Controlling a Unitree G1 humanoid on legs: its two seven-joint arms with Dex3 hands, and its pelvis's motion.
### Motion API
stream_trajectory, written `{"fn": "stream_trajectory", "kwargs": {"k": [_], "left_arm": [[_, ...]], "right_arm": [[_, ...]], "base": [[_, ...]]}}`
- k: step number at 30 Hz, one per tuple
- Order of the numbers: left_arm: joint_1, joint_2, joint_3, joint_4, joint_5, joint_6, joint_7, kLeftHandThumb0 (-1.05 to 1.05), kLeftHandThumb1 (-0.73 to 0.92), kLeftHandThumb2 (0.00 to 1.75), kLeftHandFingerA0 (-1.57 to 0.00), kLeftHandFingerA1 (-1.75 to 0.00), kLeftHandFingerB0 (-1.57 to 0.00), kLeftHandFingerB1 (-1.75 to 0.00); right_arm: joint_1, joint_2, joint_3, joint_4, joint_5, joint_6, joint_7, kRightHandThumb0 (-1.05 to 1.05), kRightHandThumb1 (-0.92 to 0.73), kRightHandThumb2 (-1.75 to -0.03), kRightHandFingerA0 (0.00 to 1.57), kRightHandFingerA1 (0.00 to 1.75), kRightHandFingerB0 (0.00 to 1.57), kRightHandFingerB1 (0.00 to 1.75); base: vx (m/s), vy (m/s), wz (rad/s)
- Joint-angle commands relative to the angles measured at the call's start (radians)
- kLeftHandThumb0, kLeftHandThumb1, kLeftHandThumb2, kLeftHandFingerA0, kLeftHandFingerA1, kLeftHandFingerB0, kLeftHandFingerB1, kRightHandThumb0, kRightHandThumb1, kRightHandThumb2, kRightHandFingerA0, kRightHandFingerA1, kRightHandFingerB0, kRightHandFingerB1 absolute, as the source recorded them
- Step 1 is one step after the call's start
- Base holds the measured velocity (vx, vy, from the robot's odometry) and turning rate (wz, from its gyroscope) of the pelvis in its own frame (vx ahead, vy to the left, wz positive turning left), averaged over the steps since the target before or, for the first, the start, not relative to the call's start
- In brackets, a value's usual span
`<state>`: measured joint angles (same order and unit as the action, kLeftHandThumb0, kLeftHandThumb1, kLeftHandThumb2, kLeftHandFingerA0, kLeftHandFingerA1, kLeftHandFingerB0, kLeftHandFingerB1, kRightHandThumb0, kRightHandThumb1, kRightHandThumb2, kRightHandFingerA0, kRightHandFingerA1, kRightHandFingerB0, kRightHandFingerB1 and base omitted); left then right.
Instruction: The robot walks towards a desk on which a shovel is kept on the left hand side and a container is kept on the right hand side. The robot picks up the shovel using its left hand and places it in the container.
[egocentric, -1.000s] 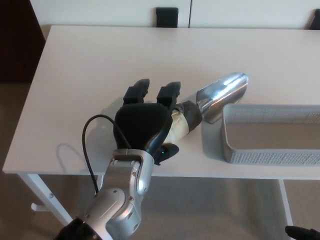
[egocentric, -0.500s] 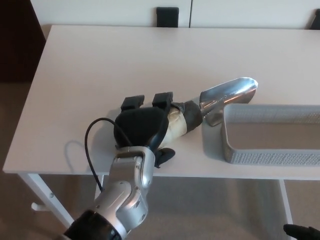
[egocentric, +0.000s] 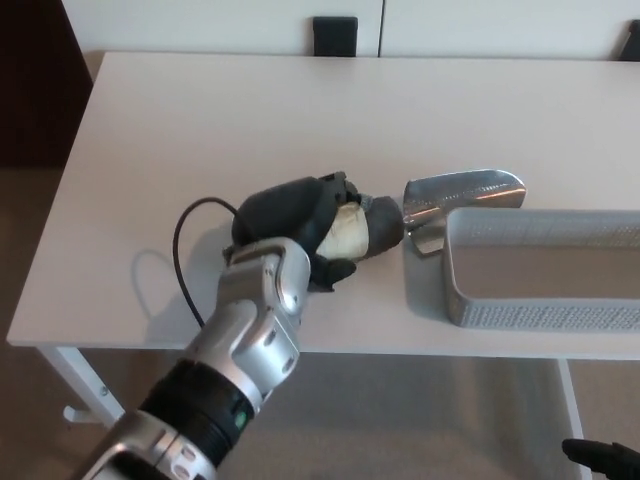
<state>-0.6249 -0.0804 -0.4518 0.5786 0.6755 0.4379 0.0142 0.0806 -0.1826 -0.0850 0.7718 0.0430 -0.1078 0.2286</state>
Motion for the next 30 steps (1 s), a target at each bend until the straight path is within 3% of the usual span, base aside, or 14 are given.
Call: {"fn": "stream_trajectory", "kwargs": {"k": [1,3,7,8,14,16,17,18,19,23,24,26,27,30], "left_arm": [[0.041,0.013,0.042,0.085,-0.136,-0.146,-0.105,-0.24,0.75,0.62,-0.93,-0.81,-0.56,-0.46],[0.042,0.017,0.060,0.073,-0.139,-0.148,-0.090,-0.27,0.80,0.64,-0.94,-0.86,-0.41,-0.39],[0.055,-0.004,0.144,0.039,-0.199,-0.138,-0.068,-0.24,0.81,0.64,-0.98,-1.20,-0.79,-0.61],[0.063,-0.007,0.162,0.034,-0.209,-0.159,-0.048,-0.23,0.81,0.65,-0.96,-1.24,-0.78,-0.84],[0.070,-0.055,0.324,0.011,-0.330,-0.183,-0.008,-0.22,0.80,0.64,-0.95,-1.21,-0.75,-0.69],[0.064,-0.073,0.362,0.005,-0.339,-0.186,0.036,-0.26,0.81,0.65,-0.94,-1.30,-0.69,-1.01],[0.061,-0.077,0.370,0.000,-0.333,-0.180,0.049,-0.26,0.81,0.65,-0.94,-1.30,-0.69,-1.01],[0.059,-0.091,0.390,-0.002,-0.331,-0.192,0.098,-0.29,0.79,0.62,-0.89,-1.14,-0.54,-0.48],[0.053,-0.099,0.411,0.003,-0.338,-0.201,0.122,-0.28,0.80,0.63,-0.99,-1.15,-0.46,-0.42],[0.046,-0.095,0.411,-0.019,-0.316,-0.220,0.145,-0.30,0.79,0.63,-1.03,-1.07,-0.52,-0.46],[0.039,-0.093,0.419,-0.043,-0.338,-0.218,0.114,-0.29,0.82,0.65,-0.94,-1.34,-0.69,-0.71],[0.024,-0.080,0.392,-0.073,-0.329,-0.223,0.084,-0.28,0.81,0.68,-0.95,-1.50,-0.65,-1.01],[0.020,-0.072,0.368,-0.086,-0.311,-0.231,0.085,-0.29,0.80,0.65,-1.03,-1.38,-0.57,-0.52],[0.011,-0.062,0.294,-0.170,-0.288,-0.226,0.061,-0.32,0.81,0.65,-0.95,-1.24,-0.82,-0.65]], "right_arm": [[-0.015,-0.032,0.011,-0.023,-0.015,0.027,0.015,-0.44,-0.58,-0.56,0.62,0.56,0.44,0.45],[-0.026,-0.033,0.012,-0.016,-0.012,0.017,0.020,-0.43,-0.57,-0.56,0.65,0.58,0.46,0.46],[-0.028,-0.032,0.014,-0.025,-0.010,0.041,0.017,-0.44,-0.57,-0.56,0.69,0.58,0.47,0.45],[-0.026,-0.031,0.014,-0.032,-0.007,0.045,0.016,-0.43,-0.57,-0.56,0.70,0.59,0.48,0.46],[-0.023,-0.038,0.029,-0.024,-0.021,0.029,0.022,-0.49,-0.56,-0.56,0.70,0.57,0.50,0.46],[-0.024,-0.040,0.034,-0.020,-0.024,0.025,0.021,-0.51,-0.56,-0.56,0.74,0.58,0.51,0.46],[-0.024,-0.040,0.035,-0.020,-0.025,0.027,0.019,-0.51,-0.56,-0.56,0.74,0.58,0.51,0.46],[-0.022,-0.041,0.037,-0.024,-0.024,0.027,0.021,-0.49,-0.44,-0.86,0.74,0.72,0.43,0.56],[-0.021,-0.042,0.041,-0.029,-0.028,0.030,0.020,-0.51,-0.45,-0.86,0.76,0.72,0.44,0.56],[-0.025,-0.046,0.048,-0.028,-0.031,0.028,0.025,-0.50,-0.44,-0.86,0.74,0.72,0.43,0.56],[-0.026,-0.049,0.055,-0.038,-0.040,0.037,0.018,-0.54,-0.45,-0.85,0.75,0.71,0.45,0.56],[-0.029,-0.050,0.058,-0.040,-0.040,0.039,0.021,-0.56,-0.46,-0.85,0.75,0.71,0.48,0.57],[-0.031,-0.053,0.060,-0.038,-0.041,0.038,0.022,-0.58,-0.47,-0.85,0.77,0.71,0.48,0.57],[-0.041,-0.053,0.063,-0.012,-0.043,0.023,0.023,-0.52,-0.46,-0.84,0.78,0.72,0.49,0.58]], "base": [[0.00,0.000,0.00],[0.00,0.000,0.00],[0.00,0.000,0.00],[0.00,0.000,0.00],[0.00,0.000,0.00],[0.00,0.000,0.00],[0.00,0.000,0.00],[0.00,0.000,0.00],[0.00,0.000,0.00],[0.00,0.000,0.00],[0.00,0.000,0.00],[0.00,0.000,0.00],[0.00,0.000,0.00],[0.00,0.000,0.00]]}}
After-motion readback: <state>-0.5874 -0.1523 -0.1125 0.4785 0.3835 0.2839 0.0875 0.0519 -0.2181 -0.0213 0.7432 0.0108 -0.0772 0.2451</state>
